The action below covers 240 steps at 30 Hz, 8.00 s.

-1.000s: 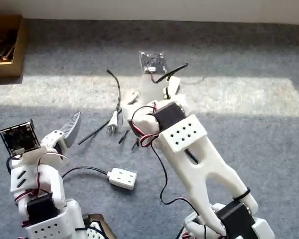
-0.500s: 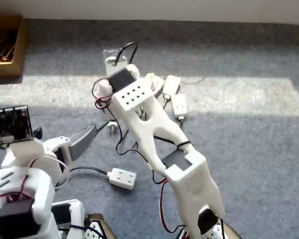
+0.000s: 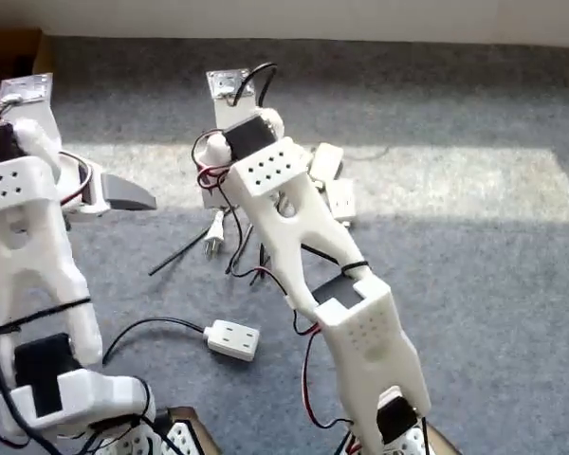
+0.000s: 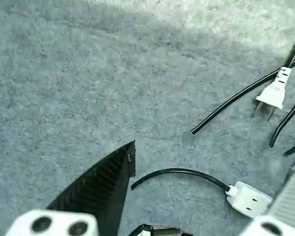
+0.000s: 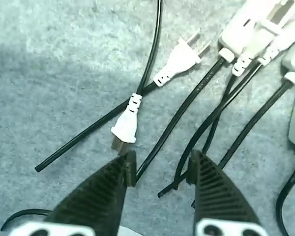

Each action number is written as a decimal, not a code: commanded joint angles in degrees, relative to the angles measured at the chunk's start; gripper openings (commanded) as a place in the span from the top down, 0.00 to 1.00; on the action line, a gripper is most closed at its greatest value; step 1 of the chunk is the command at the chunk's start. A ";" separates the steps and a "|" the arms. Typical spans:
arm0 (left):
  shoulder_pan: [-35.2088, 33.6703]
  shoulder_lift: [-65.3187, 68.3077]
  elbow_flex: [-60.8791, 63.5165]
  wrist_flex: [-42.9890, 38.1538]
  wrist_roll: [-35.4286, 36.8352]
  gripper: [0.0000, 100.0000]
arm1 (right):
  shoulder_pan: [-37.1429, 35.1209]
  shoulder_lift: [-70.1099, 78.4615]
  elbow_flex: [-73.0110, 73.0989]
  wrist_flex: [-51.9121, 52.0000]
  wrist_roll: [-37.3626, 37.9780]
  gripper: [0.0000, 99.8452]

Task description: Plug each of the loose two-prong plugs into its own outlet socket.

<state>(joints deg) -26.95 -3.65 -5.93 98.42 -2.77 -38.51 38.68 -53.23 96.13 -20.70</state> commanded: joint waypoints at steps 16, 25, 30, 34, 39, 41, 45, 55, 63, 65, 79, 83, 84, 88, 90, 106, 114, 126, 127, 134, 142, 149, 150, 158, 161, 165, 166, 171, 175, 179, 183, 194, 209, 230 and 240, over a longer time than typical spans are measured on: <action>-21.32 18.42 -1.98 -24.70 -5.01 0.56 | -2.86 3.03 -2.07 -9.54 1.32 0.82; -24.57 20.88 -2.07 -27.87 -5.10 0.56 | -4.00 10.33 -2.24 -9.36 -8.88 0.82; -25.19 21.93 -2.07 -28.22 -5.10 0.56 | -5.32 15.34 -3.82 -11.03 -9.05 0.82; -25.63 22.29 -2.07 -29.63 -5.10 0.56 | -5.14 17.27 -6.99 -12.26 -8.79 0.82; -25.54 22.29 -1.98 -29.80 -5.10 0.56 | -5.05 20.35 -12.18 -15.25 -7.91 0.82; -25.63 22.29 -1.98 -29.80 -5.10 0.56 | -5.05 22.46 -12.44 -16.84 -4.31 0.82; -25.63 22.29 -1.98 -29.80 -5.19 0.56 | -4.97 26.59 -12.62 -18.59 -1.41 0.82; -25.45 22.29 -1.98 -29.80 -5.27 0.56 | -2.95 23.87 -12.70 -13.05 -2.99 0.99; -25.27 22.29 -2.33 -29.80 -5.36 0.56 | -2.68 21.67 -12.70 -8.84 -6.42 0.99; -24.48 21.93 -2.59 -29.80 -5.36 0.55 | -2.33 20.62 -15.16 -6.90 -3.25 0.99; -4.26 -1.80 -18.51 -16.62 -5.27 0.56 | 1.01 -3.65 -26.42 4.97 12.66 0.99; 3.82 -12.44 -20.09 -9.76 -5.36 0.56 | 0.66 -11.91 -21.93 4.97 14.59 0.99; 5.23 -15.16 -20.00 -7.82 -5.36 0.56 | 0.66 -14.55 -21.05 4.97 15.21 0.99; 6.73 -23.78 -19.91 -0.53 -5.36 0.55 | 3.21 -28.18 -9.80 5.05 15.82 0.99; 6.64 -27.30 -18.77 2.37 -5.36 0.56 | 3.91 -35.03 2.68 4.97 15.65 0.99; 13.23 -88.48 46.55 -1.67 -11.16 0.55 | -1.10 -64.48 64.84 -25.71 10.73 0.99; 12.35 -96.57 66.15 -16.88 -11.08 0.46 | -6.90 -65.19 73.71 -31.52 10.73 0.99; 13.05 -94.64 79.16 -41.49 -10.64 0.37 | -11.38 -64.57 61.58 -27.21 7.47 0.99; 13.76 -94.64 80.75 -42.90 -10.64 0.38 | -12.79 -64.57 61.05 -26.68 7.47 0.99; 15.43 -95.08 82.42 -45.19 -10.55 0.38 | -15.69 -64.40 60.70 -26.86 7.38 0.99; 15.16 -94.81 81.36 -45.01 -10.64 0.38 | -8.66 -64.48 60.88 -26.95 7.38 0.99; 16.31 -94.73 74.24 -41.05 -8.88 0.38 | -0.75 -58.07 66.95 -37.76 0.35 0.99; 17.10 -94.73 73.10 -40.70 -7.91 0.38 | -1.01 -57.01 67.74 -38.73 -0.53 0.99; 21.32 -94.55 75.82 -43.78 -2.81 0.38 | -9.27 -56.13 65.98 -35.12 -1.58 0.99; 21.32 -94.55 82.07 -48.79 -2.81 0.38 | -11.03 -56.13 60.62 -30.02 -1.41 0.99; 20.70 -94.55 85.67 -49.93 -2.90 0.38 | -10.51 -56.04 51.82 -22.29 1.49 0.99; 20.26 -94.55 85.85 -50.02 -2.90 0.38 | -9.63 -55.96 49.89 -20.44 2.29 0.99; 18.95 -94.64 86.20 -50.20 -2.90 0.38 | -7.16 -55.96 43.38 -12.62 4.04 0.99; 18.68 -94.64 86.02 -50.20 -2.90 0.38 | -7.25 -55.96 41.98 -9.19 4.31 0.99; 16.75 -94.64 86.11 -50.81 -2.90 0.38 | -7.16 -55.96 42.15 -6.73 6.68 0.99; 16.04 -94.64 86.20 -51.43 -2.90 0.38 | -6.90 -55.52 42.24 -5.58 7.12 0.99; 15.60 -94.64 86.29 -51.43 -4.75 0.38 | -5.85 -55.52 46.29 -5.67 8.26 0.99; 9.89 -95.25 84.70 -48.62 -4.92 0.38 | 1.19 -55.43 51.65 -8.75 9.41 0.99; -11.91 -94.64 84.18 -58.64 -4.57 0.38 | -15.52 -70.90 82.86 -17.01 -19.78 0.99; -8.75 -84.79 69.14 -43.87 1.23 0.38 | -7.69 -76.44 93.32 -26.51 -19.78 0.99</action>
<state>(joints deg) -37.85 -94.81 72.04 47.43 -4.26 -50.55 -39.30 39.25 72.22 -39.78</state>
